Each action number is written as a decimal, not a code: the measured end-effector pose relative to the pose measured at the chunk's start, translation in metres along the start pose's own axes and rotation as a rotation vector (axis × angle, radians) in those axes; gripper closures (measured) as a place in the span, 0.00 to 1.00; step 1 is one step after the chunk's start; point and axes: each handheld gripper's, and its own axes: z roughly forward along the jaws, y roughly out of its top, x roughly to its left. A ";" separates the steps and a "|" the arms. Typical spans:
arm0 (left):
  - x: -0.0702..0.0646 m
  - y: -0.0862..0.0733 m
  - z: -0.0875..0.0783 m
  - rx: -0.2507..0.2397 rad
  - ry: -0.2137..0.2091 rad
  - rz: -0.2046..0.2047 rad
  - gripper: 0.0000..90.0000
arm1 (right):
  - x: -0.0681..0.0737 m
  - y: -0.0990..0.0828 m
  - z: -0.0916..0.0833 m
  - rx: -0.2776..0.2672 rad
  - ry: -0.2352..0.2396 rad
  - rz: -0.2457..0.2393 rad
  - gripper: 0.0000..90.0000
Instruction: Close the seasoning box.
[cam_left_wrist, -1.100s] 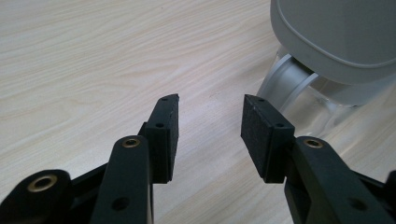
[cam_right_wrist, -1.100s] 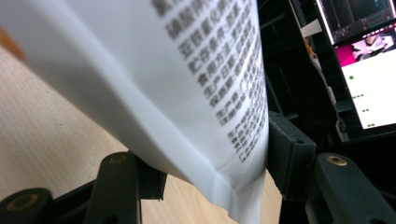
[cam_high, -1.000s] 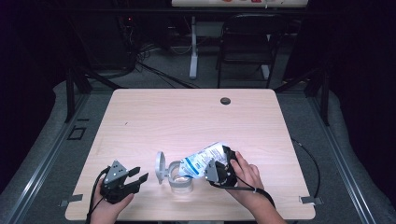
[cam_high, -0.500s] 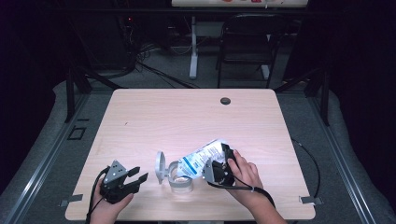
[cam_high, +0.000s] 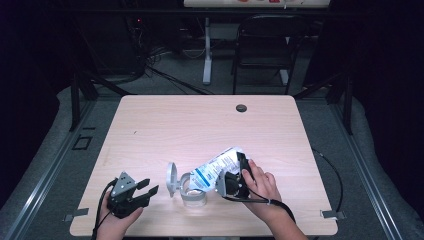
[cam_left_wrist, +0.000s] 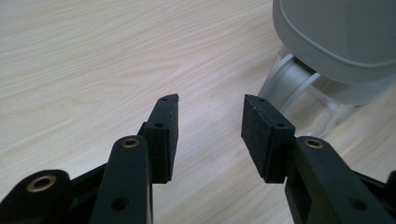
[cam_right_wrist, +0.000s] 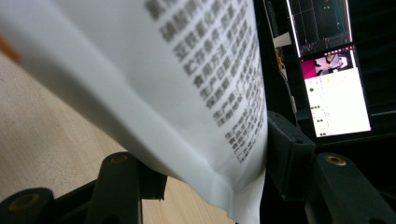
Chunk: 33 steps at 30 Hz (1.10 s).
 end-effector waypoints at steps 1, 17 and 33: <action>0.000 0.000 0.000 0.000 -0.001 0.000 0.63 | 0.001 0.000 0.001 -0.009 -0.002 -0.001 0.52; 0.001 0.000 -0.001 0.001 0.000 0.003 0.63 | 0.000 0.005 0.000 -0.017 -0.032 -0.054 0.53; 0.000 0.000 0.000 0.000 0.000 0.001 0.63 | -0.002 0.009 -0.001 -0.004 -0.056 -0.097 0.54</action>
